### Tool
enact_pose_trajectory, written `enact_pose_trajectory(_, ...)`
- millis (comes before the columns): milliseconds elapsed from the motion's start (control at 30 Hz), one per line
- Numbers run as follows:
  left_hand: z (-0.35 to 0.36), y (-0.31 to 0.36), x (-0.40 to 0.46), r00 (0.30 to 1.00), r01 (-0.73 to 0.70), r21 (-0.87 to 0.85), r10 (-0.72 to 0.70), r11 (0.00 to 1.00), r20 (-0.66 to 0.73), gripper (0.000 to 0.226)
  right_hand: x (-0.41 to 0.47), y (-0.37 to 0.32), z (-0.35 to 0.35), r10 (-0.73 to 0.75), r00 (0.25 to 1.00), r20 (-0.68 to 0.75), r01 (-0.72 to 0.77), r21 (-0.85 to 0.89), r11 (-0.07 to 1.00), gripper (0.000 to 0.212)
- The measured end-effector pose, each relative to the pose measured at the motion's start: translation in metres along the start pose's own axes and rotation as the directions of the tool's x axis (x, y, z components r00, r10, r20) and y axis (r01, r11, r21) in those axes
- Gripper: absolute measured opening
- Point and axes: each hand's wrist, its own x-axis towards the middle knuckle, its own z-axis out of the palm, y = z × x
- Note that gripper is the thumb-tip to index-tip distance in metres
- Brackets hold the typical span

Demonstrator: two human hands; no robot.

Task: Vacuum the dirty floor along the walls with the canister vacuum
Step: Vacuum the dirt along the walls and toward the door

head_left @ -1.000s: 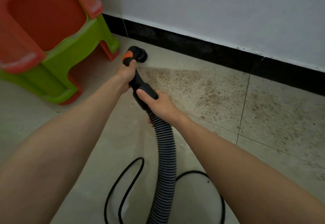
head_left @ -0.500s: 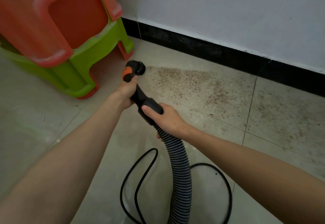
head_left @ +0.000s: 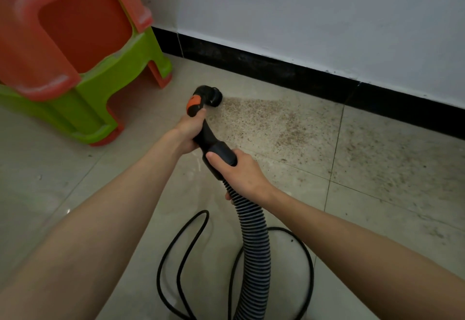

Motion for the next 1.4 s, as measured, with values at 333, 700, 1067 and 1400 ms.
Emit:
enact_pose_trajectory(333,0.055,-0.003,-0.01,0.996,-0.014,0.059,0.008,0.998,0.093,0.043,-0.019,0.019,-0.03,0.033,0.99,-0.139,-0.025,0.06,0.998,0.032)
enact_pose_trajectory(700,0.107,-0.012,-0.014,0.967,-0.03,0.17,-0.014,0.985,0.254,0.046,-0.03,0.045,-0.044,0.102,0.94,-0.327,-0.069,0.112,0.991,0.036)
enact_pose_trajectory(1067,0.071,0.009,-0.006,0.985,-0.082,0.196,0.049,0.977,0.165,0.043,-0.008,0.017,-0.024,0.056,0.964,-0.26,-0.032,0.096,0.995,0.029)
enact_pose_trajectory(1400,-0.04,0.016,-0.001,0.997,-0.025,0.086,0.031,0.996,-0.07,0.05,0.025,-0.021,0.044,0.002,1.0,0.018,-0.002,-0.023,1.0,0.045)
